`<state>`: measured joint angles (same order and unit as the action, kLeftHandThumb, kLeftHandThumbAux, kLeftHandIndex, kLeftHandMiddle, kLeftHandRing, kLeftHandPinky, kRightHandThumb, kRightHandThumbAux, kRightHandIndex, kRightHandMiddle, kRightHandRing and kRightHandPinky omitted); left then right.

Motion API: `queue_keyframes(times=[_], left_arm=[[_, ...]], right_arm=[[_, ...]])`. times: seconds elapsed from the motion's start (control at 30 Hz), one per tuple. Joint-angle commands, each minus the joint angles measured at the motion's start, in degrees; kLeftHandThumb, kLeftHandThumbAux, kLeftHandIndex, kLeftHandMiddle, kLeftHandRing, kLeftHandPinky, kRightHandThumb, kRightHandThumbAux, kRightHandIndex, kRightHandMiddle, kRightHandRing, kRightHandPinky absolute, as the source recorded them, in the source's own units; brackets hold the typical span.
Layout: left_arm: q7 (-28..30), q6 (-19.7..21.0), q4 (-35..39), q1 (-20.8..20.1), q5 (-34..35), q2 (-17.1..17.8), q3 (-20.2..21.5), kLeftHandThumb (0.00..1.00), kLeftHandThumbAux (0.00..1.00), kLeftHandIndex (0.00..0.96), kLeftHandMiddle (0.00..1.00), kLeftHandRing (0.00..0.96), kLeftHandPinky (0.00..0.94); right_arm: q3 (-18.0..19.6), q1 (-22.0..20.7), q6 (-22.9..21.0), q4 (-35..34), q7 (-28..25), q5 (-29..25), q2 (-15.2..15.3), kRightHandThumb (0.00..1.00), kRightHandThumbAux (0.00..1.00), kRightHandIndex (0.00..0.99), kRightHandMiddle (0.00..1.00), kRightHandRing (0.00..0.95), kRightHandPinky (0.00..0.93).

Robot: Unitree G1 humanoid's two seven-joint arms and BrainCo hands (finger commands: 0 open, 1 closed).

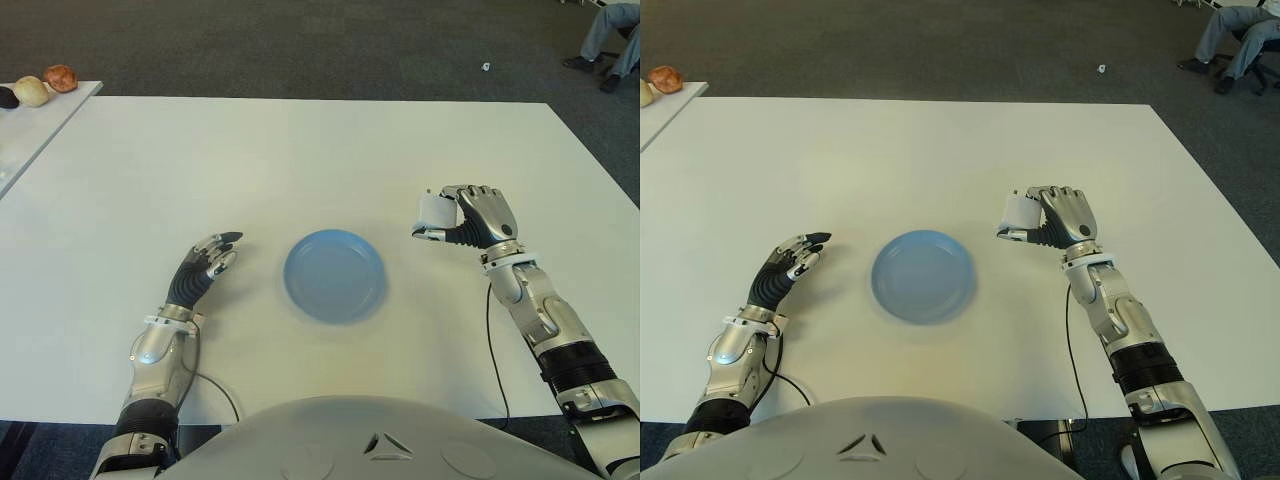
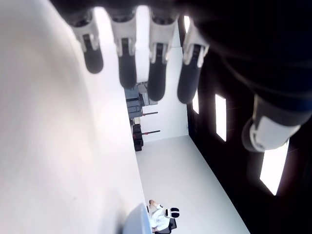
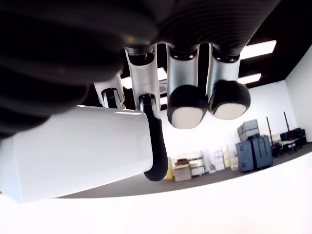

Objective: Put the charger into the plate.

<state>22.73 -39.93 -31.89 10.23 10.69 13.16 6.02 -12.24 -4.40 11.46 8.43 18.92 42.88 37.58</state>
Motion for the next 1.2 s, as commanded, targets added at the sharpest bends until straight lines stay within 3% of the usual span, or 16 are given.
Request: queue_keyframes(times=[0.03,0.27,0.4,0.87,1.2], left_arm=[[0.6,0.1,-7.2,3.7,-0.8,-4.4,-1.6,0.027,0.513,0.316,0.254,0.192,0.134],[0.7,1.1,-8.0,3.5,-0.7,-4.4,-1.6,0.053,0.518,0.329,0.26,0.199,0.129],[0.5,1.6,-8.4,3.3,-1.0,-4.2,-1.7,0.061,0.516,0.339,0.261,0.196,0.123],[2.5,-1.6,-12.7,1.3,-0.1,-4.5,-0.7,0.045,0.537,0.336,0.264,0.191,0.116],[2.2,-1.0,-13.1,1.0,-0.3,-4.9,0.0,0.041,0.543,0.33,0.267,0.196,0.108]], right_arm=[[0.2,0.4,-1.4,-2.2,-1.7,0.5,-1.7,0.993,0.666,0.88,0.922,0.911,0.891],[-1.0,-0.1,-1.5,-3.5,-3.3,1.6,-3.8,0.999,0.658,0.877,0.915,0.906,0.883],[-3.3,-0.9,-2.8,-3.9,-4.5,3.4,-6.7,0.999,0.652,0.875,0.911,0.901,0.879],[-7.0,-0.3,-6.1,-7.0,-9.5,4.9,-13.4,1.0,0.647,0.864,0.9,0.892,0.872],[-9.4,-1.0,-8.3,-7.2,-11.3,7.1,-16.9,1.0,0.642,0.873,0.906,0.902,0.891]])
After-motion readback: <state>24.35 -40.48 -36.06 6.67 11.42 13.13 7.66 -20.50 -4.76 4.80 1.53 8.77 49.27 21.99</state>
